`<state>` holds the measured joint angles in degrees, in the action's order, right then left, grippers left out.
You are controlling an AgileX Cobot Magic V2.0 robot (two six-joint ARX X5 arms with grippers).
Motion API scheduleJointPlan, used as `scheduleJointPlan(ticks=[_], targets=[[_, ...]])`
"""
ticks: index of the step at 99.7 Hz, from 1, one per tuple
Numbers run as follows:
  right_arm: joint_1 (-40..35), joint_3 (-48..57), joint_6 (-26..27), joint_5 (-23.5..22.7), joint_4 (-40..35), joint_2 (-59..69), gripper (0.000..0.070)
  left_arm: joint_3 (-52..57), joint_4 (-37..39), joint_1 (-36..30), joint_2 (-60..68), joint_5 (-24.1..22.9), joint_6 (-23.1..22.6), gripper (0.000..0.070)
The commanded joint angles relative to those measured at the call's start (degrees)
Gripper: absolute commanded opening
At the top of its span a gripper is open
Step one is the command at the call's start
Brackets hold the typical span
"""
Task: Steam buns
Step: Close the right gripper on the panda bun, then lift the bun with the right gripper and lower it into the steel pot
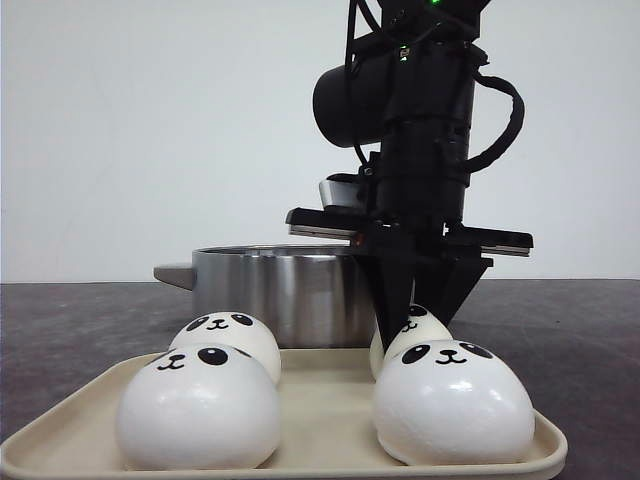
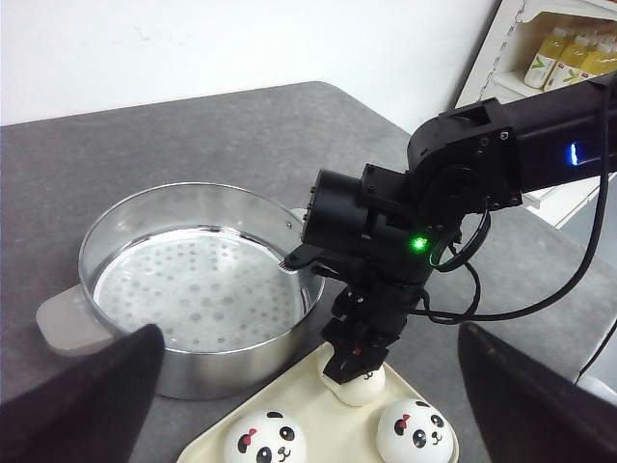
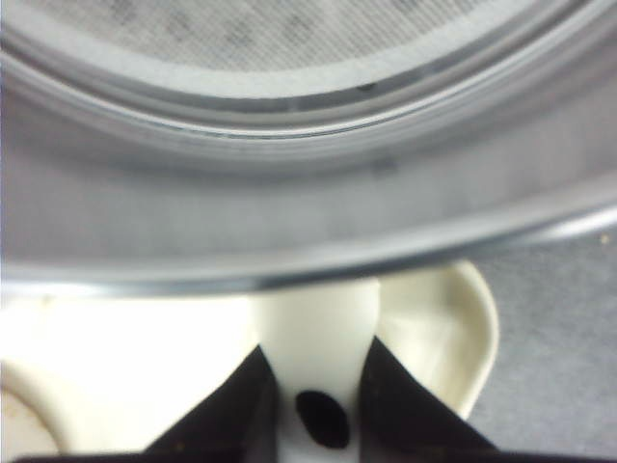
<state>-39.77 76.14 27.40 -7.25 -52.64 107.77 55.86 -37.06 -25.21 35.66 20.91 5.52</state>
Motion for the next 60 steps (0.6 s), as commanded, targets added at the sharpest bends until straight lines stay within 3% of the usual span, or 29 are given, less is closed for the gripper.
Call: scheduleJointPlan(ticks=[1, 10, 40, 48, 60], targets=[[-1.0, 0.7, -1.9, -2.6, 0.1, 0.0, 0.0006, 0.9, 0.7, -0.3, 0.2, -0.1, -0.4, 0.0591], [-1.9, 0.8, -3.8, -6.7, 0.3, -3.0, 0.0006, 0.9, 0.7, -0.3, 0.2, -0.1, -0.3, 0.059], [-4.5, 5.6, -5.1, -8.3, 5.1, -17.0, 0.0006, 0.9, 1.3, -0.3, 0.2, -1.0, -0.4, 0.0591], [-4.5, 8.7, -6.3, -6.0, 7.0, -19.4, 0.0006, 0.9, 1.8, -0.3, 0.2, -1.5, -0.4, 0.0591], [-3.8, 15.2, -12.5, 2.2, 7.6, -19.9, 0.0006, 0.9, 2.6, -0.3, 0.2, -1.6, -0.4, 0.059]])
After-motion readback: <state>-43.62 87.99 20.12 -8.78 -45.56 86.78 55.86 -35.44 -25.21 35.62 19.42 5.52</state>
